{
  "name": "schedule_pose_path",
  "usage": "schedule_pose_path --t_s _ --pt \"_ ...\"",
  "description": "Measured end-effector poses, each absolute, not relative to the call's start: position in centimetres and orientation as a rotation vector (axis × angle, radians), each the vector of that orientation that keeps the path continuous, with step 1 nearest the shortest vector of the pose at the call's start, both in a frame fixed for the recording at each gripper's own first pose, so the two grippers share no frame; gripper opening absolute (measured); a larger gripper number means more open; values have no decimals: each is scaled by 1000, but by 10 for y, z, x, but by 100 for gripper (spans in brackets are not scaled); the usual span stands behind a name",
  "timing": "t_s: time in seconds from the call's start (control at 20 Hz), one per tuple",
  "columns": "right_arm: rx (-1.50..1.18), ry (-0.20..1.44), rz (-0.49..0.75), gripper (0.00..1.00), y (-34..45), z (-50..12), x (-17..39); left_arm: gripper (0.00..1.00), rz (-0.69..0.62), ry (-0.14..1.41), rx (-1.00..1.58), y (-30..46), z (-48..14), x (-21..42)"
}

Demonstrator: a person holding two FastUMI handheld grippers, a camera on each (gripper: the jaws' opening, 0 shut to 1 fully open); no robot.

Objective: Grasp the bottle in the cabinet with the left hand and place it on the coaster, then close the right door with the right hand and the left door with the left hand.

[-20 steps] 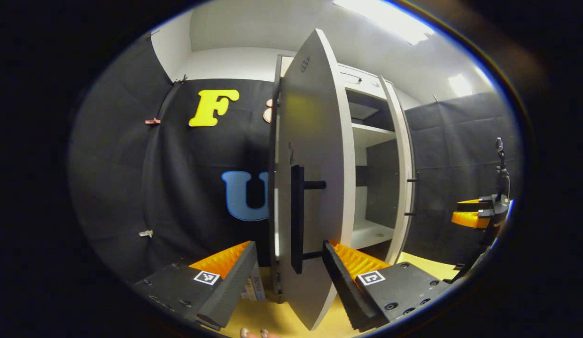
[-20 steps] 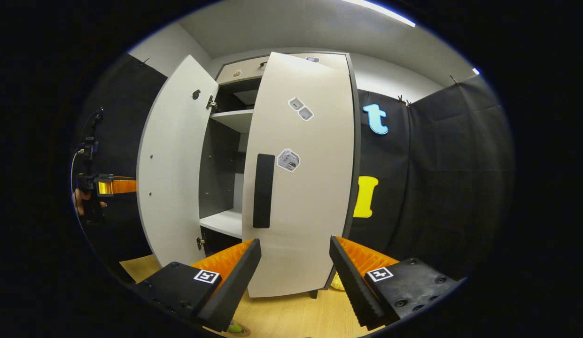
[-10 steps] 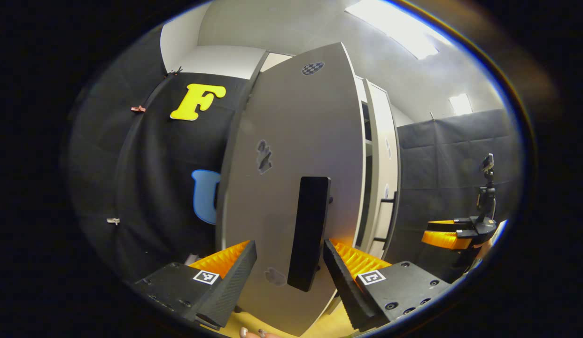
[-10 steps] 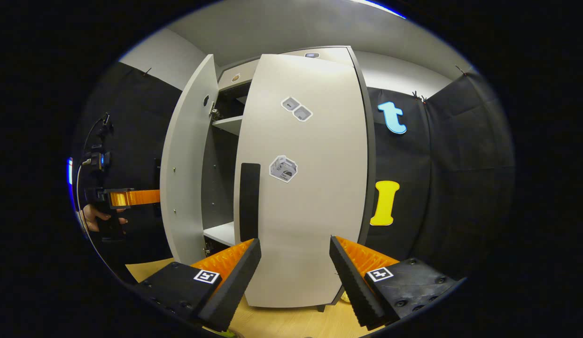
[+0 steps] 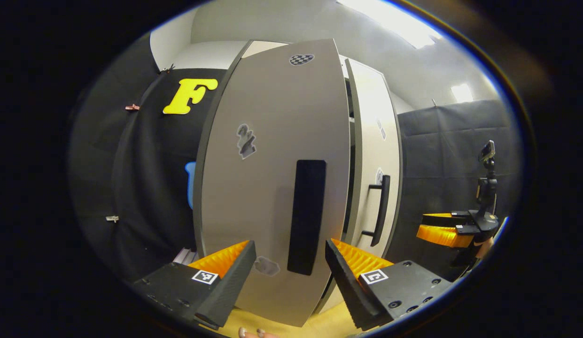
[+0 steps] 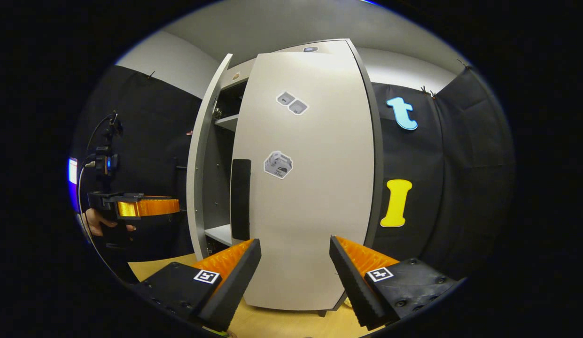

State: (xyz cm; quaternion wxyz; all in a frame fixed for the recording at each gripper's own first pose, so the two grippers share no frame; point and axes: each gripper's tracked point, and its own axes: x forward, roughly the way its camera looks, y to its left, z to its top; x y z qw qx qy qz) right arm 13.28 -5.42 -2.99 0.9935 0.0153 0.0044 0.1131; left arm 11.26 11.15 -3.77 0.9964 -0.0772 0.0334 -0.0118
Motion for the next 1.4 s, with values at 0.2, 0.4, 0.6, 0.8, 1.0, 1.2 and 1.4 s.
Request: schedule_pose_path --t_s 0.2,0.4,0.6,0.8,1.0,1.2,1.4 --pt "12 9 239 97 -46 -31 130 95 25 88 -119 117 -43 107" --pt "3 1 222 98 -37 -25 136 94 -1 82 -94 108 -42 111" --pt "-40 -11 224 98 -31 -25 137 95 -24 88 -85 103 -39 110" --pt "5 9 216 98 -33 -28 136 94 -34 80 -60 86 -37 115" --pt "1 -30 178 98 -45 -17 130 95 -70 57 -55 68 -31 118" --pt "19 -35 179 98 -49 -16 130 95 -80 59 -8 66 -30 120" --pt "22 -46 181 97 -52 -13 129 93 -101 48 -22 59 -29 125"
